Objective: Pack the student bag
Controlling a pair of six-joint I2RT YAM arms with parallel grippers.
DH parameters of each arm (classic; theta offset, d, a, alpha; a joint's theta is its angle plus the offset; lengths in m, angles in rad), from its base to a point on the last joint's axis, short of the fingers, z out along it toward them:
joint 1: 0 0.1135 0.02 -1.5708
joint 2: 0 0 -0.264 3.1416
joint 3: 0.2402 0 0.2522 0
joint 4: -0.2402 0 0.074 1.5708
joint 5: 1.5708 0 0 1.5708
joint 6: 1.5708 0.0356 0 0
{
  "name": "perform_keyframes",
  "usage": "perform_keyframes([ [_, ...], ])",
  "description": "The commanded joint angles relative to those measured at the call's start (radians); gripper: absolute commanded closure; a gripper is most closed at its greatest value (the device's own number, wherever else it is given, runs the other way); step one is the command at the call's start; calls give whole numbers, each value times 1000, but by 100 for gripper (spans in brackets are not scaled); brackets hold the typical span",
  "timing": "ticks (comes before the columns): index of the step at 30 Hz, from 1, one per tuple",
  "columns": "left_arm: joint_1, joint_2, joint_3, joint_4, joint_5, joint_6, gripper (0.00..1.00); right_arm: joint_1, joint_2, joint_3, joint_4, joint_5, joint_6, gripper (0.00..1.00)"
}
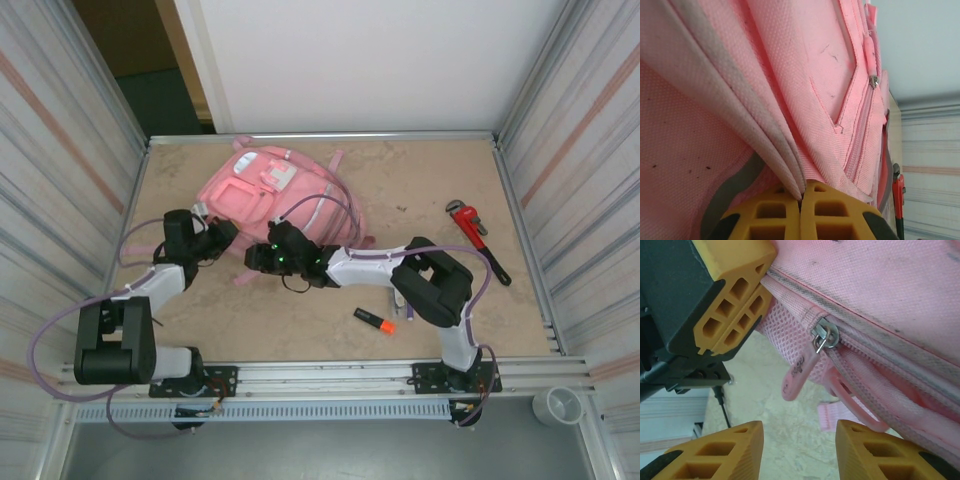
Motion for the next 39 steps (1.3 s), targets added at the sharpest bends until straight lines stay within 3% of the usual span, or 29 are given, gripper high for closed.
perform_keyframes([
  [1, -19, -30, -4, 20, 71, -1, 100, -13, 44, 47, 62, -10, 66, 59],
  [12, -34, -36, -2, 11, 66, 5, 100, -24, 98, 79, 115, 119, 164, 68],
  [21, -36, -30, -2, 11, 69, 16, 100, -32, 92, 98, 89, 212, 159, 74],
  [31, -37, -19, -4, 3, 64, 40, 100, -35, 77, 111, 72, 237, 149, 76],
  [39, -37, -10, -5, 6, 62, 46, 100, -54, 81, 112, 88, 221, 186, 65],
])
